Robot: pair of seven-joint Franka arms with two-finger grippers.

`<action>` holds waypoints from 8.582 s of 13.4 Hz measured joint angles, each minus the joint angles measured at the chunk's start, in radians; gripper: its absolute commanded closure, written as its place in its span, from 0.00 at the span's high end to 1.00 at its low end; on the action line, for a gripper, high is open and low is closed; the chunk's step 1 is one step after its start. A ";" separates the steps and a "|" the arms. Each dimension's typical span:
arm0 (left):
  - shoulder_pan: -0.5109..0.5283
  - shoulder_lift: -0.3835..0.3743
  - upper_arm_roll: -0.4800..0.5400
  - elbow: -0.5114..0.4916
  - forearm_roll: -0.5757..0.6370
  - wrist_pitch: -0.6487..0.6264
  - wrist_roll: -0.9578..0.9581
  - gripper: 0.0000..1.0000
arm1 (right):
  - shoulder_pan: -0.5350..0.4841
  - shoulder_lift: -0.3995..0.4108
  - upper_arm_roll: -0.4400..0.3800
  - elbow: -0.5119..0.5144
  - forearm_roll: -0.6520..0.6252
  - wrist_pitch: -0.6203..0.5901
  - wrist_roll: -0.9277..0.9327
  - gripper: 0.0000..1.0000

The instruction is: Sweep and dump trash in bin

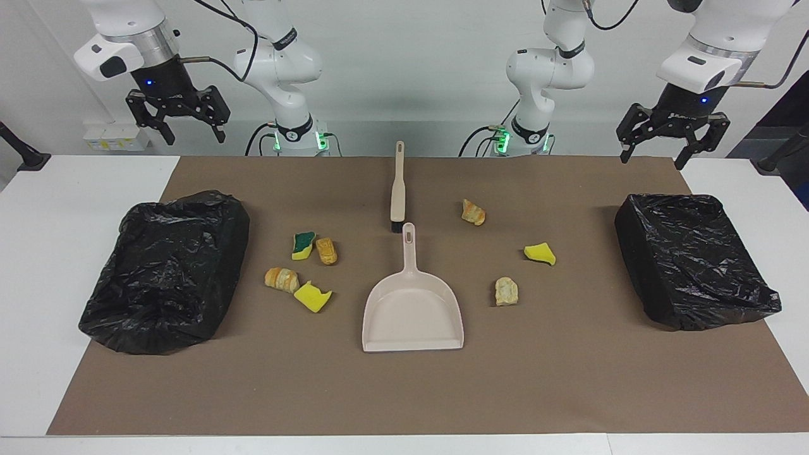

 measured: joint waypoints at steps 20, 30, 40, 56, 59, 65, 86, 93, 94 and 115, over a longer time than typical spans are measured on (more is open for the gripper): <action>-0.194 -0.056 -0.044 -0.114 -0.015 -0.009 -0.063 1.00 | 0.000 0.000 0.002 -0.051 0.001 0.009 0.000 1.00; -0.585 -0.191 -0.049 -0.545 -0.017 0.241 -0.525 1.00 | 0.203 0.231 0.025 -0.197 0.005 0.458 0.297 1.00; -0.892 -0.079 -0.052 -0.809 -0.016 0.632 -0.858 1.00 | 0.478 0.499 0.030 -0.066 0.132 0.608 0.575 1.00; -0.988 0.007 -0.052 -0.876 -0.016 0.764 -0.919 0.90 | 0.556 0.556 0.023 -0.070 0.126 0.612 0.362 0.00; -0.988 0.007 -0.052 -0.875 -0.015 0.762 -0.924 0.71 | 0.511 0.513 0.015 -0.064 0.123 0.579 0.129 0.00; -0.988 0.007 -0.052 -0.871 0.014 0.760 -0.926 0.40 | 0.378 0.355 0.010 -0.064 0.053 0.321 -0.375 0.00; -0.508 -0.164 -0.011 -0.763 0.108 0.397 -0.648 0.00 | 0.402 0.229 0.025 -0.330 -0.070 0.334 -0.828 0.00; -0.203 -0.141 -0.012 -0.759 0.114 0.405 -0.446 0.00 | 0.494 0.323 0.027 -0.344 -0.069 0.508 -0.719 0.00; -0.164 -0.137 -0.012 -0.758 0.114 0.405 -0.414 0.00 | 0.495 0.333 0.027 -0.344 -0.069 0.521 -0.719 0.00; -0.294 -0.213 -0.049 -1.024 0.103 0.539 -0.935 0.00 | 0.507 0.346 0.027 -0.359 -0.067 0.537 -0.687 0.00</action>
